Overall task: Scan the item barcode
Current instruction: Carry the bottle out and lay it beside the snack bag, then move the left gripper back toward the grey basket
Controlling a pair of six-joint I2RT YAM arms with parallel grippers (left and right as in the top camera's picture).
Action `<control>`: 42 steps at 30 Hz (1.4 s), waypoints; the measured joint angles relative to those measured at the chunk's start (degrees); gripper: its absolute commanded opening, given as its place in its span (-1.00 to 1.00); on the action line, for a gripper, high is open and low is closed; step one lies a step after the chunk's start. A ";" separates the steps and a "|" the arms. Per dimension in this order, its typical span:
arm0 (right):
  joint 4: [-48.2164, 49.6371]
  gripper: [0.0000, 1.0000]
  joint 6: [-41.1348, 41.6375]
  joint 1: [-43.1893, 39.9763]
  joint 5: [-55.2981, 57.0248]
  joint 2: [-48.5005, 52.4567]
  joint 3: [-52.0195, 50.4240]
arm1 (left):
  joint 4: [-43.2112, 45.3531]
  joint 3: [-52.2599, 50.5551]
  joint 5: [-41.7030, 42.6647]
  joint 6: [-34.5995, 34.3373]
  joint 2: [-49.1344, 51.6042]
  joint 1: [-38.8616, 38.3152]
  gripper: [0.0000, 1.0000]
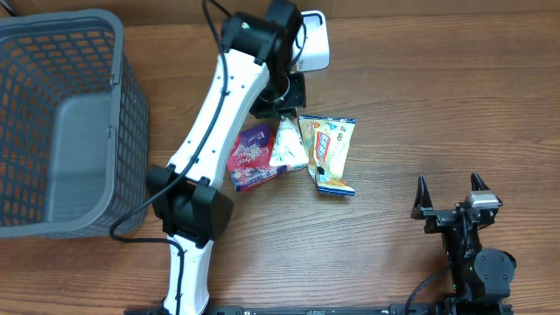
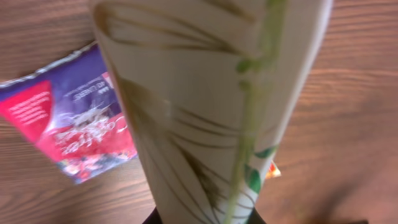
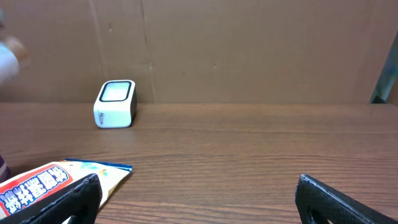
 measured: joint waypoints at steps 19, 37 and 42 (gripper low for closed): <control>0.02 1.00 0.00 0.00 0.00 0.00 0.00 | 19.19 -24.90 0.11 -7.19 0.00 -3.34 -0.59; -0.02 1.00 0.02 0.00 0.00 0.00 0.00 | 2.08 -11.13 -1.55 -2.78 -0.11 2.80 -0.25; 0.00 1.00 0.04 0.00 -0.02 0.00 0.00 | -6.45 3.78 -1.70 1.44 -0.50 6.69 -0.04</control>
